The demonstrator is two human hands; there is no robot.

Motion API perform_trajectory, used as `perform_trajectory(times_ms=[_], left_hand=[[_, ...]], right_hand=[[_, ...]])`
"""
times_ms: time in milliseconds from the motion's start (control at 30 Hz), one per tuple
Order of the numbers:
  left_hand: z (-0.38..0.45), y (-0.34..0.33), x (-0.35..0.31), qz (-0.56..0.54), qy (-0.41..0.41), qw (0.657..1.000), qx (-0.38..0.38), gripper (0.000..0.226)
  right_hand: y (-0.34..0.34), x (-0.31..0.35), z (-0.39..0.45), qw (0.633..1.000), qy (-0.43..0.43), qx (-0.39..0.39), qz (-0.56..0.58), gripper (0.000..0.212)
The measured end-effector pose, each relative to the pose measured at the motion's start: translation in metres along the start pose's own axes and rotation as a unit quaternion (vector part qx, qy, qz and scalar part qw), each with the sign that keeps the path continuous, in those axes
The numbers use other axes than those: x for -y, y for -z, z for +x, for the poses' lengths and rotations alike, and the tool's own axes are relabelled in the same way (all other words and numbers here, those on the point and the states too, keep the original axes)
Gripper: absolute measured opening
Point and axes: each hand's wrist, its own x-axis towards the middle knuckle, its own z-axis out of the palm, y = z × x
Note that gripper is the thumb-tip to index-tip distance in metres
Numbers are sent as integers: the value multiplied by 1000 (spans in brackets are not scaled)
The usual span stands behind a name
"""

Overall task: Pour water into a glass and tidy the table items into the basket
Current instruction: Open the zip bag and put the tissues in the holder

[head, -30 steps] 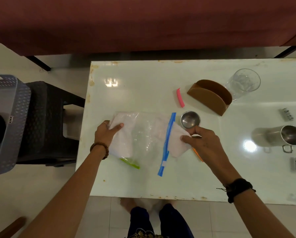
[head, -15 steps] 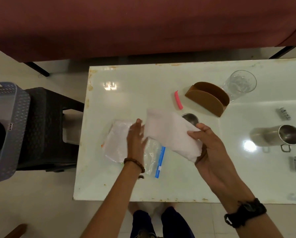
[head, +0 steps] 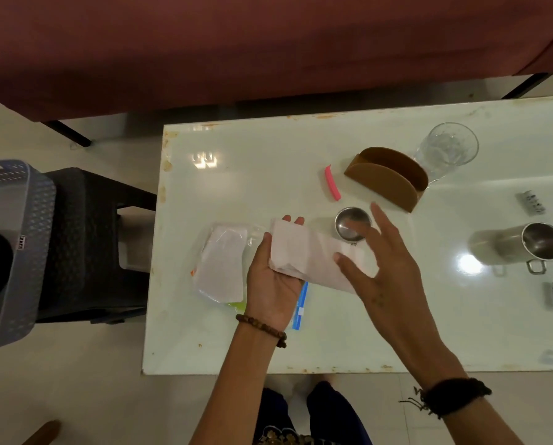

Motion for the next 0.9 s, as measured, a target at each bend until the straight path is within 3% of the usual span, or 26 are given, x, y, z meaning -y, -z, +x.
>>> perform_trajectory(times_ms=[200,333,500,733,833,900], left_hand=[[-9,-6,-2,81,-22,996,-5,42],[-8,-10,-5,79,-10,997,14,35],[-5,-8,-16,84,1,996,30,35],[-4,-13,-14,61,28,998,9,34],[-4,-16,-12,81,24,996,-1,32],[-3,-17,-10,90,24,996,-7,31]], right_hand=[[-25,17,3,986,-13,137,92,70],[-29,8,6,991,-8,92,97,42],[-17,0,15,979,-73,18,191,21],[-20,6,14,976,-50,76,199,45],[-24,10,13,970,-56,117,205,17],[-26,7,13,964,-72,162,198,54]])
